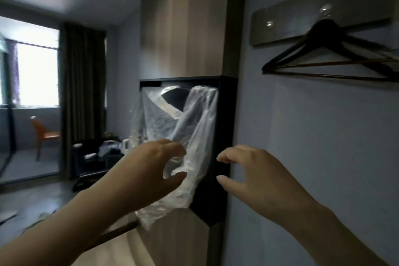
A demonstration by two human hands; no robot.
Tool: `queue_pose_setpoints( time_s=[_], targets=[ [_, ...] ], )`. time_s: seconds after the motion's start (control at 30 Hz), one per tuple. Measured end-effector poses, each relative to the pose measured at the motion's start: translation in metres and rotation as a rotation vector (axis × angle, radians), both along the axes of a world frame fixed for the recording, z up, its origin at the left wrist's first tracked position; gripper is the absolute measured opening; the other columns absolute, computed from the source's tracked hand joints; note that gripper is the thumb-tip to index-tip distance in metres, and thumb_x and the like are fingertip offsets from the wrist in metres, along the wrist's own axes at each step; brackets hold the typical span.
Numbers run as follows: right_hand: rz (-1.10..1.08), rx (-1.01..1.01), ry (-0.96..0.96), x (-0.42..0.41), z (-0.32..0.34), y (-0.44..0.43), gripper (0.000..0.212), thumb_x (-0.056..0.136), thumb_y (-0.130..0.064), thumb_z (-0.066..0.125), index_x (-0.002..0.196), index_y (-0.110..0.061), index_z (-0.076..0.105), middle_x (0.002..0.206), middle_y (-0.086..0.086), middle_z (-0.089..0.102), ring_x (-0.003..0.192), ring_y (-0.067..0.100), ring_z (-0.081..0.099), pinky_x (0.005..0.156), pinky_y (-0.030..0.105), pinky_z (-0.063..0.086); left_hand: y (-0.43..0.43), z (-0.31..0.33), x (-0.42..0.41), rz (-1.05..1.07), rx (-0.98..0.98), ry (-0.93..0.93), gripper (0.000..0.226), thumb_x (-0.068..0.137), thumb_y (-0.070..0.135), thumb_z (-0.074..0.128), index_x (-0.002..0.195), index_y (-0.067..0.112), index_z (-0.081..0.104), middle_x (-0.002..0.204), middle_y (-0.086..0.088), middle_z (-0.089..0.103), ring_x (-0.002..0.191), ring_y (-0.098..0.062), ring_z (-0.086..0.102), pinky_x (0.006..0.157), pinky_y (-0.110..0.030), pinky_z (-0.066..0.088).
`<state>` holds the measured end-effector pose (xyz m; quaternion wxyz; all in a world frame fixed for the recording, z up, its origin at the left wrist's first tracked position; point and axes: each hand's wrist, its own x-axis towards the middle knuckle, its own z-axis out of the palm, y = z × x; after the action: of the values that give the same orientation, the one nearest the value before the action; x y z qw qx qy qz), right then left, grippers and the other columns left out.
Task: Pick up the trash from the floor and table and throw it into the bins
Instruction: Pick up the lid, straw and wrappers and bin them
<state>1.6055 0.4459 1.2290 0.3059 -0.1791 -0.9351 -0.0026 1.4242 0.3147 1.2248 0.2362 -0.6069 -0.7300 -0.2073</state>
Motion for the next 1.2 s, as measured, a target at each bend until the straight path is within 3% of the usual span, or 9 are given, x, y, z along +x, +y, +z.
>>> queue_pose_setpoints(
  time_s=[0.23, 0.4, 0.53, 0.73, 0.9, 1.2],
  targets=[
    [0.226, 0.012, -0.024, -0.135, -0.005, -0.091, 0.03, 0.085, -0.039, 0.061, 0.114, -0.031, 0.062, 0.109, -0.013, 0.061, 0.103, 0.005, 0.056, 0.089, 0.027, 0.046, -0.13, -0.004, -0.086, 0.255, -0.024, -0.05, 0.041, 0.085, 0.048, 0.059, 0.124, 0.04, 0.052, 0.117, 0.021, 0.054, 0.102, 0.001, 0.054, 0.088, -0.018, 0.047],
    [0.37, 0.028, -0.06, -0.207, -0.011, -0.132, 0.035, 0.085, -0.042, 0.062, 0.118, -0.031, 0.06, 0.116, -0.013, 0.06, 0.109, 0.005, 0.055, 0.093, 0.029, 0.045, -0.191, -0.017, -0.13, 0.394, -0.006, -0.097, 0.043, 0.085, 0.048, 0.06, 0.126, 0.038, 0.051, 0.118, 0.018, 0.056, 0.104, 0.0, 0.055, 0.089, -0.021, 0.049],
    [0.479, 0.038, -0.087, -0.259, -0.018, -0.147, 0.033, 0.086, -0.041, 0.061, 0.118, -0.031, 0.06, 0.115, -0.015, 0.06, 0.108, 0.004, 0.054, 0.092, 0.024, 0.044, -0.22, -0.026, -0.164, 0.482, 0.007, -0.106, 0.042, 0.084, 0.05, 0.059, 0.124, 0.037, 0.053, 0.114, 0.019, 0.057, 0.101, 0.001, 0.055, 0.086, -0.016, 0.048],
    [0.565, 0.049, -0.077, -0.341, -0.026, -0.139, 0.032, 0.087, -0.042, 0.06, 0.117, -0.032, 0.059, 0.106, -0.016, 0.058, 0.099, 0.004, 0.053, 0.086, 0.022, 0.044, -0.223, -0.026, -0.228, 0.575, 0.008, -0.106, 0.04, 0.083, 0.05, 0.06, 0.12, 0.035, 0.058, 0.111, 0.018, 0.059, 0.098, 0.0, 0.057, 0.085, -0.02, 0.05],
    [0.612, 0.059, -0.063, -0.416, -0.023, -0.11, 0.036, 0.087, -0.044, 0.061, 0.119, -0.028, 0.06, 0.113, -0.011, 0.061, 0.106, 0.008, 0.056, 0.091, 0.029, 0.047, -0.202, -0.026, -0.293, 0.632, 0.038, -0.082, 0.044, 0.083, 0.048, 0.062, 0.124, 0.033, 0.057, 0.118, 0.019, 0.059, 0.106, 0.002, 0.055, 0.09, -0.017, 0.047],
    [0.679, 0.058, -0.107, -0.556, -0.027, -0.059, 0.037, 0.088, -0.044, 0.058, 0.122, -0.029, 0.057, 0.111, -0.014, 0.057, 0.104, 0.006, 0.053, 0.089, 0.024, 0.045, -0.154, -0.031, -0.414, 0.694, 0.037, -0.122, 0.047, 0.08, 0.054, 0.057, 0.121, 0.031, 0.059, 0.112, 0.015, 0.061, 0.1, -0.002, 0.057, 0.087, -0.022, 0.049]
  ],
)
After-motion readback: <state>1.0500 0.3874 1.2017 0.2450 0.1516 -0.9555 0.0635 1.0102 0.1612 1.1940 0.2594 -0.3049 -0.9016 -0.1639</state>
